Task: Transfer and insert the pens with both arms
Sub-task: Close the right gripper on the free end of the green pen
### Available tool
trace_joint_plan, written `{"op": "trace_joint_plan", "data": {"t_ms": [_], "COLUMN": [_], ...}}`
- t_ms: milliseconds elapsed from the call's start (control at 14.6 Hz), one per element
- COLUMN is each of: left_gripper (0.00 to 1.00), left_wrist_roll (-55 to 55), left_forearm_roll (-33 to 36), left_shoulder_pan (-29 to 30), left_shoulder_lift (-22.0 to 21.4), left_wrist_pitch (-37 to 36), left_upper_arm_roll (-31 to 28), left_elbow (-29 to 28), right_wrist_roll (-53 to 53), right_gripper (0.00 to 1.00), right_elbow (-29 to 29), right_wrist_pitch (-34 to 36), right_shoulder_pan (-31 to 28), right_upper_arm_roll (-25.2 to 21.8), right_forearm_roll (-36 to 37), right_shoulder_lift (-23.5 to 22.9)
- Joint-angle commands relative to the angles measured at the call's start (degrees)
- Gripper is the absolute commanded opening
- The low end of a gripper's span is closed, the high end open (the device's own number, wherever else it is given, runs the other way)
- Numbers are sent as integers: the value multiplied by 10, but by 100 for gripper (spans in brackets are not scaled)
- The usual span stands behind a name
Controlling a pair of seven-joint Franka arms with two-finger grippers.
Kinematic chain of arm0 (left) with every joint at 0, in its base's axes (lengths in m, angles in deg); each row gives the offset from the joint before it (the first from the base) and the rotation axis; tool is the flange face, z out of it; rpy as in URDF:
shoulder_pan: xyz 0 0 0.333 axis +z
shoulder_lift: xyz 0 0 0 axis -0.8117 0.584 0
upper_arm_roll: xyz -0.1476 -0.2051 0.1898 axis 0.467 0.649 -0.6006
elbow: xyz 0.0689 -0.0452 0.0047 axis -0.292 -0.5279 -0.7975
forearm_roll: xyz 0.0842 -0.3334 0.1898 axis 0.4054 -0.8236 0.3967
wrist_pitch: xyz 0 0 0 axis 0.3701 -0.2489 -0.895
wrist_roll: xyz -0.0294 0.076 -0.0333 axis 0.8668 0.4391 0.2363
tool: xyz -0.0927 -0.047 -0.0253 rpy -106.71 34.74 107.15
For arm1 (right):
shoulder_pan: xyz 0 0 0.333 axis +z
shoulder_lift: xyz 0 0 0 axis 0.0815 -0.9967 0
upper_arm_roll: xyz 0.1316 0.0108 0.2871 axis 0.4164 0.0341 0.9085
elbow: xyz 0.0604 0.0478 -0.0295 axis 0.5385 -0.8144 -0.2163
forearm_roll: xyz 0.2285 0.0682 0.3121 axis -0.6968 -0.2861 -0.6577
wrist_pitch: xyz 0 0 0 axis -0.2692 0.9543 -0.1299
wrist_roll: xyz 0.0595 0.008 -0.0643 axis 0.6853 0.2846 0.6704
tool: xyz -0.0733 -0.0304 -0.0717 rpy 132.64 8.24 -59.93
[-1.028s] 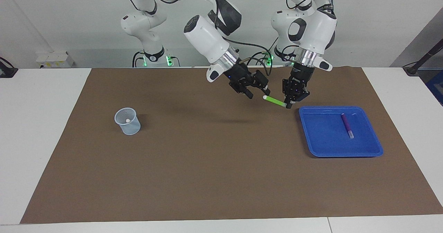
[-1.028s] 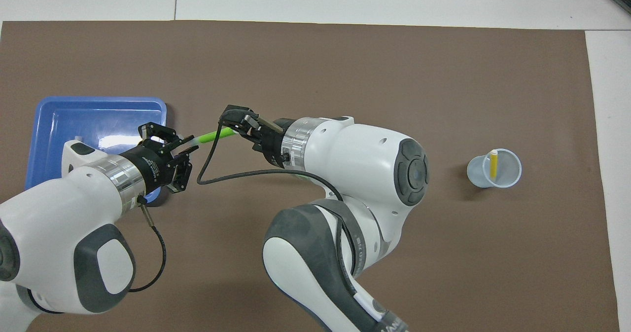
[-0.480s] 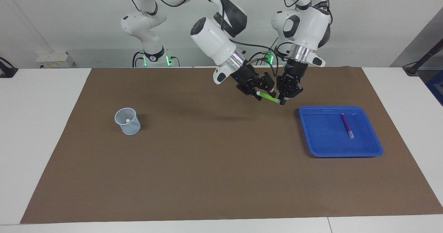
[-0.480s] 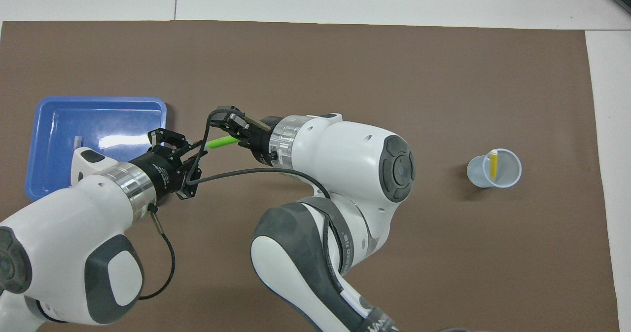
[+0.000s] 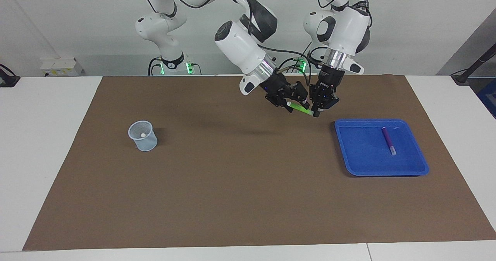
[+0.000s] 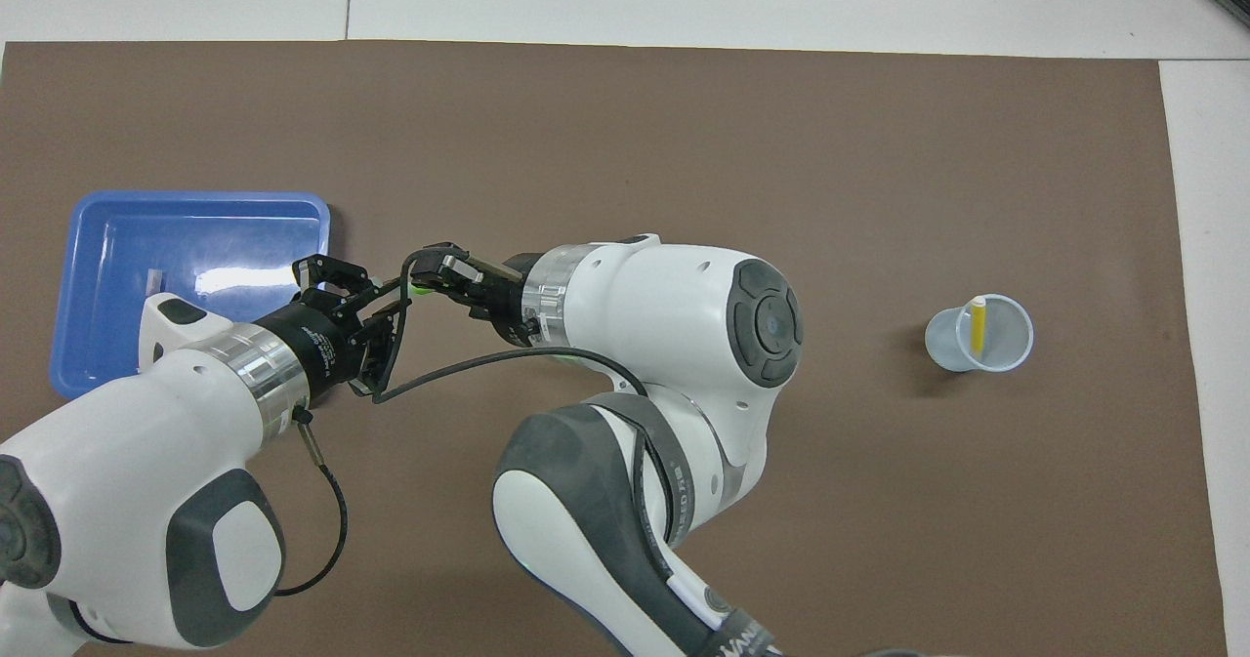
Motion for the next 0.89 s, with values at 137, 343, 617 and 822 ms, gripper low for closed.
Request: {"op": "trace_joint_plan", "data": {"t_ms": [137, 343, 617, 822], "left_gripper": [0, 0, 0, 0], "left_wrist_roll": [10, 10, 10, 10], "left_forearm_roll": [2, 2, 2, 2], "left_shoulder_pan": [8, 8, 8, 8], "left_shoulder_lift": [-23, -25, -27, -29], "left_wrist_pitch": [1, -2, -4, -7], "left_upper_arm_roll": [8, 8, 8, 8], "left_elbow": [-18, -18, -18, -18], "right_wrist_roll": [16, 16, 16, 12], "right_gripper": [61, 61, 61, 51], "right_elbow": [2, 5, 11, 11], "right_wrist_pitch": [19, 26, 27, 25], "right_shoulder_pan": [-8, -10, -16, -16], "right_upper_arm_roll": [0, 0, -1, 0], "right_forearm_roll": [32, 35, 35, 32], "right_shoulder_lift": [1, 3, 3, 3]}}
